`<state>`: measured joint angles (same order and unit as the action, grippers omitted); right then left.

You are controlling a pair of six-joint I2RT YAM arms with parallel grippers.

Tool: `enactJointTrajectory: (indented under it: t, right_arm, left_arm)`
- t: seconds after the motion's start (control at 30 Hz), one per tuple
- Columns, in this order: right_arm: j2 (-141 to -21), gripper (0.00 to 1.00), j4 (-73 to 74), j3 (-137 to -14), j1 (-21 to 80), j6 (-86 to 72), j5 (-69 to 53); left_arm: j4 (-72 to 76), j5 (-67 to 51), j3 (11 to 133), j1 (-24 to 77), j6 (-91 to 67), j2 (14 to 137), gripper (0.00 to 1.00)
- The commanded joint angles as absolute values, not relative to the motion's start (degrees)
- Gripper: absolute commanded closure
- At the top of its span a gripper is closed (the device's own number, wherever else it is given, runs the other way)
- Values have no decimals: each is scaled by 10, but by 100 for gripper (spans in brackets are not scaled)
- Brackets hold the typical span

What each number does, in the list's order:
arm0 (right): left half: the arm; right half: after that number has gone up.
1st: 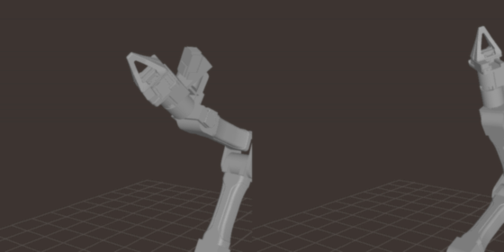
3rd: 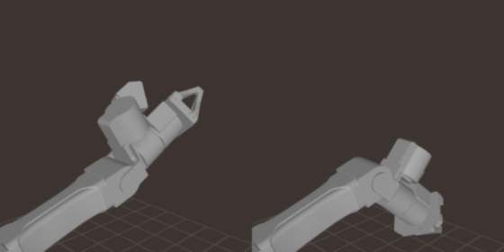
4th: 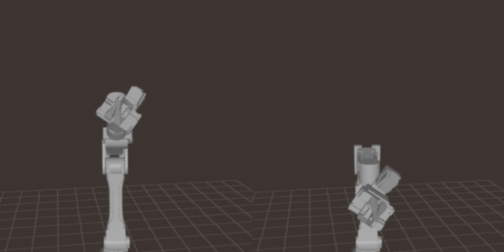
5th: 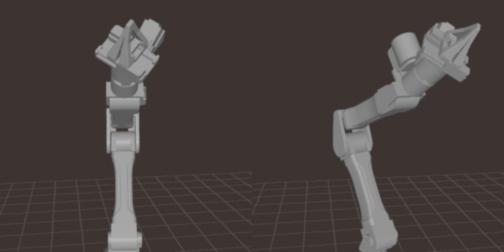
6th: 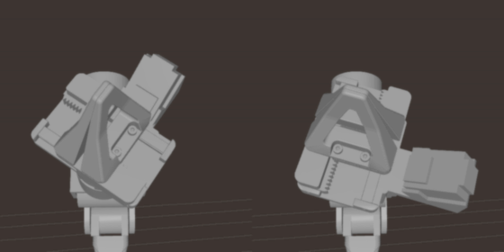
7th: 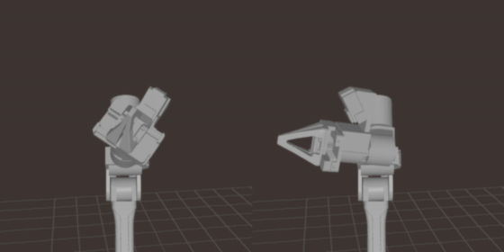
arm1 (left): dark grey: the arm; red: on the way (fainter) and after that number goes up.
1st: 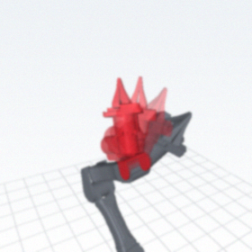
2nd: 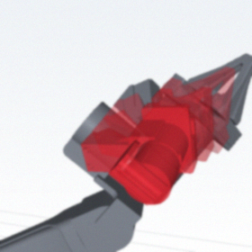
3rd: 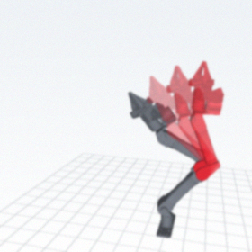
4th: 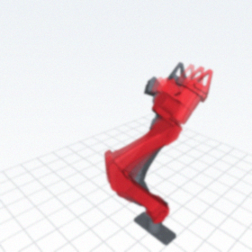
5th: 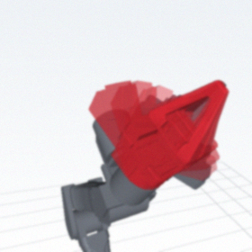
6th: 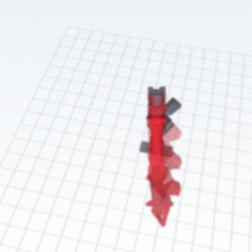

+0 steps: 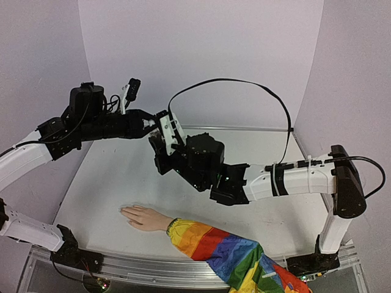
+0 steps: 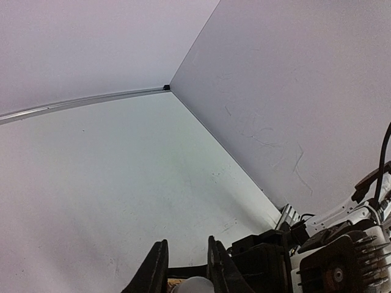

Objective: Paint the nails

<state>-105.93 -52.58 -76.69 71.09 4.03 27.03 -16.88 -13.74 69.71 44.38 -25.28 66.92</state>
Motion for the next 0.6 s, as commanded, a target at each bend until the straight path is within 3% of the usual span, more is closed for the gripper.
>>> enactJointTrajectory:
  t: [0.0,0.2,0.27,0.43,0.57]
  right_arm:
    - [-1055,100,-561,-804,714,39,271]
    - [-1015,100,-557,-786,703,48,143]
    - [-983,100,-556,-762,678,33,29]
    - [-933,100,-677,-715,576,-139,-428]
    - [-935,100,-779,-732,571,-252,-595]
  left_arm:
    - [-144,-146,697,450,-240,672,80]
    - [-146,-256,687,452,-196,683,93]
    - [-155,-332,685,452,-165,690,96]
    - [-129,-571,667,452,-138,702,100]
    - [-111,-654,673,454,-130,708,100]
